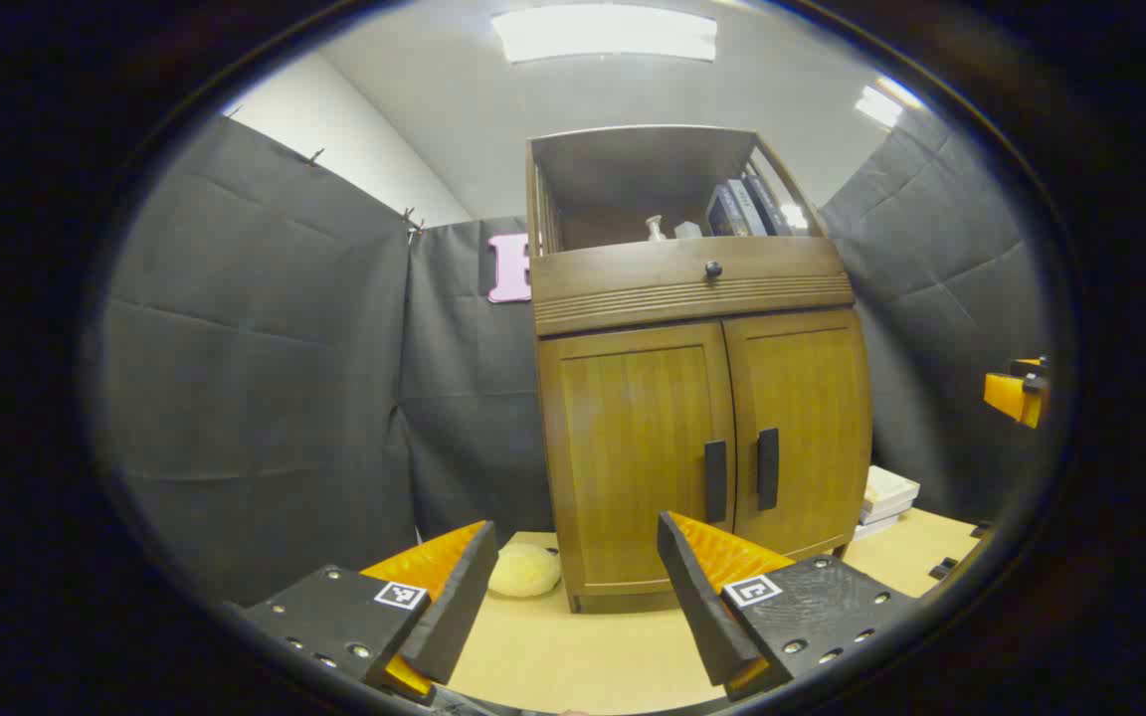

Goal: Open the right door of the double-door shoe cabinet with the right hand, and open the left door with the left hand.

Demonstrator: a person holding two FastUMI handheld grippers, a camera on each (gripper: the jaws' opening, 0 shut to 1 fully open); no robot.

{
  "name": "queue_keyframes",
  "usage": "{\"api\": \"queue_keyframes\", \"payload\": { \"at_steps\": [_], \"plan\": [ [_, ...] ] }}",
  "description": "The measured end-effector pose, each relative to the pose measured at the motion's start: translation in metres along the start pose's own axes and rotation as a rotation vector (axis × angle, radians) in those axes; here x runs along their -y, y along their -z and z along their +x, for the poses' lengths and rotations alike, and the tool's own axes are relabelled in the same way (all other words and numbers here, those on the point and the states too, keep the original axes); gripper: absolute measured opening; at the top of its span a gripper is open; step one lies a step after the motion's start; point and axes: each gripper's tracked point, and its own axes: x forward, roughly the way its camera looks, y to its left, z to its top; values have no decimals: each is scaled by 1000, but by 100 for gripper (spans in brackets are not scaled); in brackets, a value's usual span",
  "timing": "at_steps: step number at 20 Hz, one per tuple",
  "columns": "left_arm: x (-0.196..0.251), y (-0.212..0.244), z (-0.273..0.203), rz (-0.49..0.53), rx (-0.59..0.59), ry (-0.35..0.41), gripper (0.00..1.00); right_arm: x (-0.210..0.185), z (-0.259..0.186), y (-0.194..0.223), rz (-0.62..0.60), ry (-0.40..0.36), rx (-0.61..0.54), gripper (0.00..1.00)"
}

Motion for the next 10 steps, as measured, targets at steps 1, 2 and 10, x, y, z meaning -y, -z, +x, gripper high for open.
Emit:
{"api": "queue_keyframes", "payload": {
  "at_steps": [1,2,10],
  "plan": [
    [0,-1,0,-2,0,1,94,0,0,0,0,-1,1,100],
    [0,-2,-1,-3,1,0,94,0,0,-1,-3,-1,1,99],
    [-2,-6,-1,12,11,-3,94,-4,2,0,15,-11,2,100]
  ]
}}
